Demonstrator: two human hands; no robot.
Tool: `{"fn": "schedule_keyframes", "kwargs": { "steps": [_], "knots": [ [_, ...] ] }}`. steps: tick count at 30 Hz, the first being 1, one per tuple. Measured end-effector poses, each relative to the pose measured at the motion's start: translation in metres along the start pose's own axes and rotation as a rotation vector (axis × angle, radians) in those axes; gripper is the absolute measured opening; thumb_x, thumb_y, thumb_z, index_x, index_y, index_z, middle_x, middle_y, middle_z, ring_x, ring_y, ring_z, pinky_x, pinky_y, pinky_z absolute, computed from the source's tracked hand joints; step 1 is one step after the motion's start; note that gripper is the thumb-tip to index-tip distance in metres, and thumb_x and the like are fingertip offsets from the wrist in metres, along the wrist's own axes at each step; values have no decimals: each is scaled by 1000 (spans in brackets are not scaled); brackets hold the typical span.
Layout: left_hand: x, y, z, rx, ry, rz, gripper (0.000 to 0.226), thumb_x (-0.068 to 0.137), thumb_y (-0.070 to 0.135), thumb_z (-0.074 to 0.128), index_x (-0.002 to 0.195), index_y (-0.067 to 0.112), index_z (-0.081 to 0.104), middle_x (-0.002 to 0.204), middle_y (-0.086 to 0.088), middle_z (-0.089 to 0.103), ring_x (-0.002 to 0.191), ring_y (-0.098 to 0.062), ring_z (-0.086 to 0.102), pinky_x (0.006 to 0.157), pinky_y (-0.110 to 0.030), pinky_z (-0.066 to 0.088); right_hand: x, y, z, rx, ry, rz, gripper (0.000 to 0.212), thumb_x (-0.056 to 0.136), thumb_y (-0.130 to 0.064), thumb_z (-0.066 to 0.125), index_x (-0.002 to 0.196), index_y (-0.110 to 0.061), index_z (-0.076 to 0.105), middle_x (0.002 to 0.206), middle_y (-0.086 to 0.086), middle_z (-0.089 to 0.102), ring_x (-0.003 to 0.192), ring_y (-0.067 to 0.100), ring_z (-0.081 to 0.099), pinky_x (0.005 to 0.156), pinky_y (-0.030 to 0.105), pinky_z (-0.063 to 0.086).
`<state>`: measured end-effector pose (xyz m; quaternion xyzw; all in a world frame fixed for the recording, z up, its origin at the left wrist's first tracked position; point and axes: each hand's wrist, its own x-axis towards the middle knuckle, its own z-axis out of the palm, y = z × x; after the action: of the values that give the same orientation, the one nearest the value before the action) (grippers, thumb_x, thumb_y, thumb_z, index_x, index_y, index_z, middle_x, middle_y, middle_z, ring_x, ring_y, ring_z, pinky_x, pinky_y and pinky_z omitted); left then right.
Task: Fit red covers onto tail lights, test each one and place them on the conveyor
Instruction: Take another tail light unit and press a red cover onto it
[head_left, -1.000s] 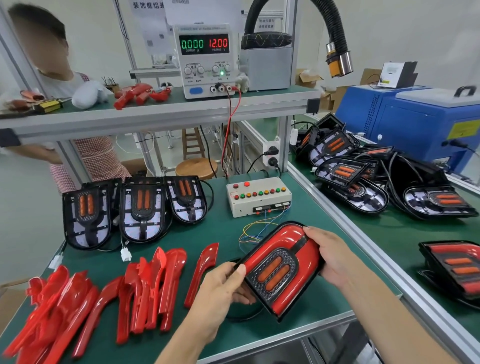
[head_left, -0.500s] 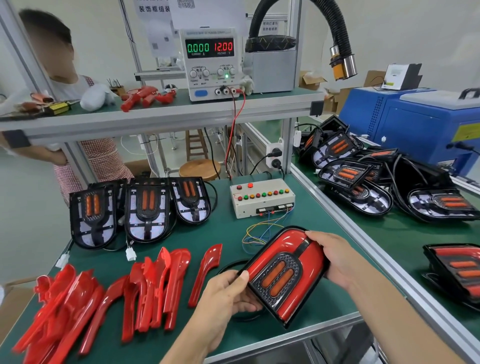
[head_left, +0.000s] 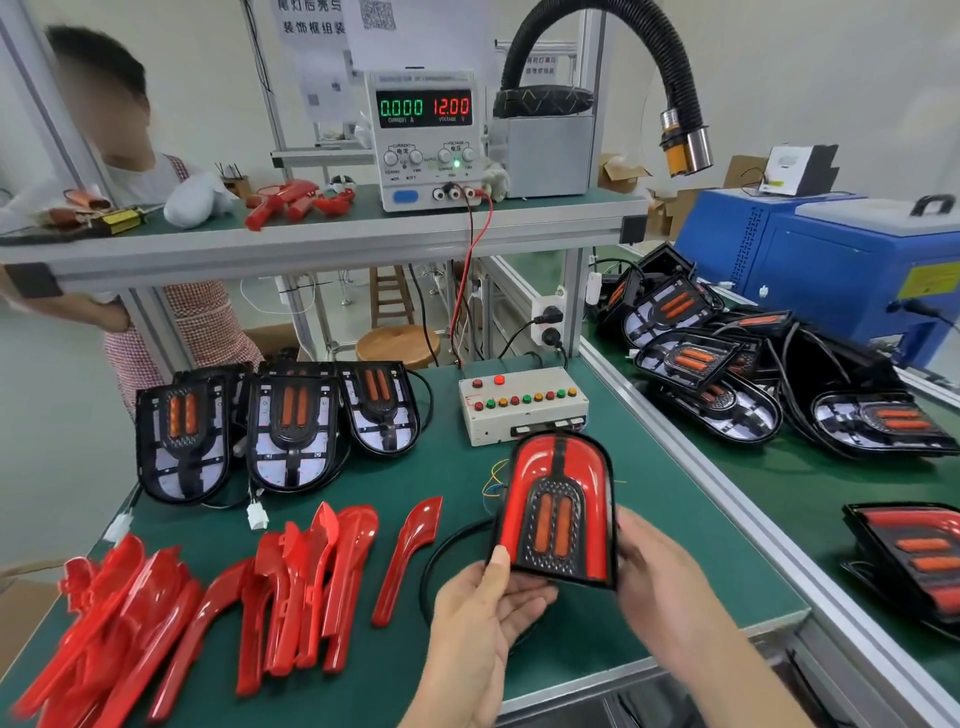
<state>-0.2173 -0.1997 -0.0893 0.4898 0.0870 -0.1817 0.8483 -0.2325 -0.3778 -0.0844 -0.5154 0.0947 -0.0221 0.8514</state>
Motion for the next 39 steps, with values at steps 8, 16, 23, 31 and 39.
{"fn": "schedule_keyframes", "kwargs": {
  "steps": [8, 16, 23, 31, 39],
  "knots": [
    [-13, -12, 0, 794, -217, 14, 41, 100, 51, 57, 93, 14, 72, 83, 1, 79, 74, -17, 77, 74, -29, 62, -23, 5, -33, -110, 326, -29, 26, 99, -13, 55, 122, -12, 69, 105, 20, 76, 92, 35, 75, 81, 44, 55],
    [5, 4, -13, 960, 105, 162, 39, 97, 62, 48, 85, 28, 64, 77, 15, 67, 72, 1, 60, 71, -15, 47, -15, 2, -25, -395, 119, 83, 28, 98, -8, 56, 120, -18, 71, 102, 17, 77, 85, 31, 75, 68, 31, 57],
    [16, 9, -31, 425, 175, -18, 26, 107, 30, 53, 117, 10, 66, 105, -6, 79, 101, -26, 75, 97, -52, 57, -3, 3, -8, -590, 18, 112, 31, 102, -36, 50, 100, -28, 80, 98, 1, 79, 95, 19, 75, 86, 34, 52],
    [20, 14, -30, 394, 306, -17, 20, 108, 26, 50, 113, 17, 67, 105, -8, 77, 101, -31, 72, 93, -59, 57, 11, 12, -13, -1382, 372, -54, 18, 96, -39, 62, 87, -24, 67, 84, -6, 68, 81, 21, 63, 74, 32, 50],
    [18, 20, -34, 402, 369, -19, 20, 108, 24, 49, 111, 16, 67, 108, -11, 75, 103, -33, 71, 93, -58, 57, 30, 15, 14, -1648, 342, -11, 43, 89, -66, 56, 83, -24, 58, 80, 1, 62, 75, 29, 57, 64, 31, 41]
  ]
}}
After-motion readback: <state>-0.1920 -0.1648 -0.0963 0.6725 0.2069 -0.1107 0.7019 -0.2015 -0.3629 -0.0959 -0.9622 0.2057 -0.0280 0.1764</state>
